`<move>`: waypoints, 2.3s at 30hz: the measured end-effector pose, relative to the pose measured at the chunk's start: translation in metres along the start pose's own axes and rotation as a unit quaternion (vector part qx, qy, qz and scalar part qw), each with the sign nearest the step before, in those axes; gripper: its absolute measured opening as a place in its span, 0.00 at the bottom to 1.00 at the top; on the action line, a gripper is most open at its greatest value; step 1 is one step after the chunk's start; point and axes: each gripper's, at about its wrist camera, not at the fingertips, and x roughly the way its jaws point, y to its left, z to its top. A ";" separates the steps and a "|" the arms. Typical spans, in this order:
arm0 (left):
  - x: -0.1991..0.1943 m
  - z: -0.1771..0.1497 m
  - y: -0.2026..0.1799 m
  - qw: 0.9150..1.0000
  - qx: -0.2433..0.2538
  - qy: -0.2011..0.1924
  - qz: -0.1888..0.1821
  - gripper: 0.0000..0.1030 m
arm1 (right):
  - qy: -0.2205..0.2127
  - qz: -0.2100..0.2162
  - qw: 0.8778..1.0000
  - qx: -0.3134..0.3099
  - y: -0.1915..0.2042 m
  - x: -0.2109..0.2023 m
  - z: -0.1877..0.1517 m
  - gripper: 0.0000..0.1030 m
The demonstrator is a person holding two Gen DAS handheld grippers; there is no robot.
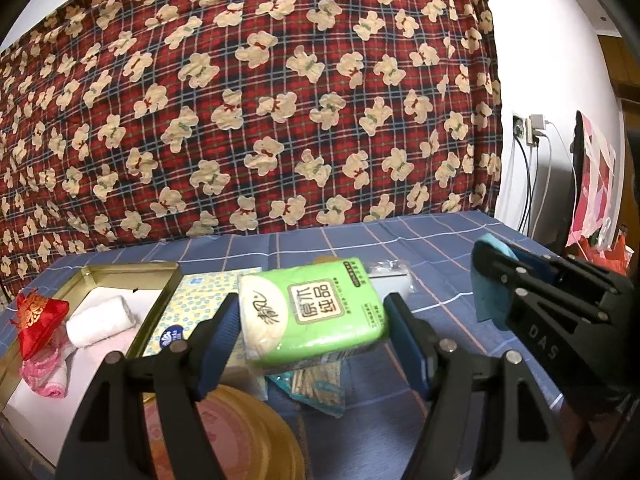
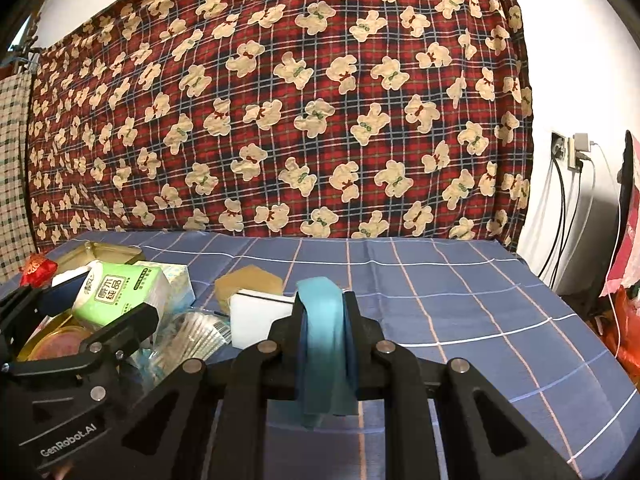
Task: Organize soft objects
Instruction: 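Carry the green tissue pack and teal cloth with both tools toward the gold tray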
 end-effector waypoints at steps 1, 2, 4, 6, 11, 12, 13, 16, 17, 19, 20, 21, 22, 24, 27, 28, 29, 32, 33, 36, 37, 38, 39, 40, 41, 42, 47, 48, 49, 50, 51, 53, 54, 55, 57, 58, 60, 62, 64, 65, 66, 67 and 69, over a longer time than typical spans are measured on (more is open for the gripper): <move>0.000 0.000 0.002 1.000 -0.003 0.001 0.000 0.70 | 0.001 0.001 1.000 0.001 0.001 0.001 0.000 0.17; 0.000 0.000 0.004 1.000 -0.005 0.001 0.000 0.70 | 0.001 0.002 1.000 0.001 0.002 0.001 0.000 0.17; 0.000 -0.001 0.007 1.000 -0.007 0.003 0.000 0.70 | 0.003 0.005 1.000 -0.001 0.006 0.003 0.001 0.17; 0.000 -0.001 0.011 1.000 -0.011 0.004 0.001 0.70 | 0.003 0.007 1.000 -0.002 0.010 0.004 0.001 0.17; -0.001 -0.002 0.021 1.000 -0.018 0.004 0.005 0.70 | 0.002 0.014 1.000 -0.005 0.021 0.005 0.002 0.17; -0.002 -0.002 0.023 1.000 -0.019 0.004 0.005 0.70 | 0.002 0.015 1.000 -0.007 0.024 0.006 0.002 0.17; -0.002 -0.002 0.025 1.000 -0.021 0.004 0.006 0.70 | 0.002 0.016 1.000 -0.008 0.026 0.006 0.002 0.17; -0.003 -0.003 0.030 1.000 -0.024 0.004 0.007 0.70 | 0.003 0.019 1.000 -0.011 0.032 0.008 0.003 0.17; -0.003 -0.003 0.031 1.000 -0.025 0.004 0.008 0.70 | 0.004 0.021 1.000 -0.012 0.034 0.009 0.003 0.17; -0.004 -0.003 0.034 1.000 -0.026 0.004 0.009 0.70 | 0.004 0.022 1.000 -0.013 0.037 0.010 0.003 0.17; -0.004 -0.004 0.035 1.000 -0.027 0.003 0.009 0.70 | 0.005 0.023 1.000 -0.014 0.038 0.010 0.003 0.17; -0.005 -0.004 0.037 1.000 -0.028 0.003 0.010 0.70 | 0.006 0.025 1.000 -0.014 0.040 0.011 0.003 0.17; -0.005 -0.004 0.038 1.000 -0.029 0.003 0.011 0.70 | 0.006 0.025 1.000 -0.015 0.041 0.011 0.004 0.17; -0.005 -0.004 0.042 0.999 -0.031 0.003 0.012 0.70 | 0.007 0.028 0.999 -0.016 0.045 0.012 0.004 0.17; -0.006 -0.004 0.044 0.999 -0.033 0.002 0.013 0.70 | 0.008 0.032 0.999 -0.018 0.050 0.013 0.004 0.17; -0.007 -0.005 0.046 0.999 -0.033 0.002 0.013 0.70 | 0.009 0.033 0.999 -0.018 0.052 0.014 0.004 0.17; -0.007 -0.005 0.046 0.999 -0.033 0.001 0.014 0.70 | 0.009 0.035 0.999 -0.018 0.053 0.014 0.004 0.17; -0.010 -0.006 0.052 0.999 -0.036 -0.001 0.015 0.70 | 0.009 0.040 0.999 -0.018 0.059 0.014 0.004 0.17; -0.011 -0.006 0.053 0.999 -0.037 -0.002 0.017 0.70 | 0.009 0.042 0.999 -0.018 0.061 0.014 0.004 0.17; -0.013 -0.007 0.058 0.999 -0.039 -0.005 0.018 0.70 | 0.011 0.048 0.999 -0.020 0.067 0.014 0.004 0.17; -0.014 -0.007 0.060 0.999 -0.040 -0.005 0.019 0.70 | 0.011 0.049 0.999 -0.021 0.069 0.014 0.004 0.17; -0.015 -0.007 0.062 0.999 -0.042 -0.006 0.019 0.70 | 0.011 0.051 0.998 -0.022 0.072 0.014 0.004 0.17; -0.015 -0.007 0.063 0.999 -0.042 -0.005 0.019 0.70 | 0.011 0.054 0.998 -0.023 0.075 0.014 0.003 0.17; -0.016 -0.007 0.066 0.999 -0.045 -0.005 0.020 0.70 | 0.012 0.056 0.998 -0.025 0.077 0.015 0.003 0.17; -0.016 -0.007 0.068 0.999 -0.047 -0.005 0.020 0.70 | 0.012 0.058 0.998 -0.028 0.080 0.015 0.003 0.17; -0.017 -0.008 0.070 0.999 -0.049 -0.005 0.021 0.70 | 0.012 0.060 0.998 -0.030 0.083 0.015 0.003 0.17; -0.020 -0.010 0.081 0.998 -0.060 -0.004 0.021 0.70 | 0.015 0.068 0.997 -0.037 0.094 0.016 0.003 0.17; -0.021 -0.010 0.083 0.998 -0.062 -0.004 0.021 0.70 | 0.015 0.070 0.997 -0.040 0.096 0.017 0.004 0.17; -0.022 -0.011 0.085 0.998 -0.063 -0.004 0.021 0.70 | 0.015 0.071 0.996 -0.042 0.099 0.017 0.004 0.17; -0.022 -0.011 0.088 0.998 -0.066 -0.003 0.020 0.70 | 0.015 0.072 0.996 -0.043 0.100 0.018 0.004 0.17; -0.022 -0.011 0.090 0.998 -0.067 -0.002 0.020 0.70 | 0.017 0.075 0.996 -0.042 0.102 0.019 0.004 0.17; -0.023 -0.011 0.094 0.997 -0.070 -0.002 0.021 0.70 | 0.021 0.081 0.996 -0.038 0.104 0.021 0.005 0.17; -0.022 -0.011 0.096 0.997 -0.072 -0.001 0.020 0.70 | 0.021 0.082 0.996 -0.038 0.106 0.021 0.005 0.17; -0.023 -0.012 0.099 0.997 -0.075 -0.001 0.021 0.70 | 0.021 0.082 0.996 -0.040 0.107 0.021 0.005 0.17; -0.024 -0.012 0.103 0.997 -0.077 -0.002 0.019 0.70 | 0.022 0.083 0.995 -0.042 0.110 0.022 0.005 0.17; -0.024 -0.012 0.102 0.997 -0.076 -0.001 0.022 0.70 | 0.023 0.085 0.995 -0.043 0.112 0.023 0.005 0.17; -0.024 -0.013 0.107 0.997 -0.079 0.000 0.021 0.70 | 0.024 0.085 0.995 -0.045 0.115 0.023 0.005 0.17; -0.025 -0.013 0.110 0.996 -0.081 0.001 0.021 0.70 | 0.024 0.087 0.995 -0.048 0.119 0.024 0.006 0.17; -0.026 -0.013 0.113 0.996 -0.083 0.001 0.021 0.70 | 0.024 0.091 0.994 -0.049 0.122 0.023 0.007 0.17; -0.026 -0.013 0.114 0.996 -0.084 0.000 0.021 0.70 | 0.025 0.093 0.994 -0.050 0.123 0.023 0.008 0.17; -0.027 -0.013 0.116 0.996 -0.085 0.000 0.020 0.70 | 0.025 0.094 0.994 -0.050 0.125 0.022 0.009 0.17; -0.027 -0.013 0.117 0.996 -0.085 0.000 0.021 0.70 | 0.024 0.096 0.994 -0.052 0.127 0.022 0.009 0.17; -0.029 -0.013 0.119 0.996 -0.085 -0.002 0.021 0.70 | 0.024 0.100 0.993 -0.054 0.132 0.021 0.011 0.17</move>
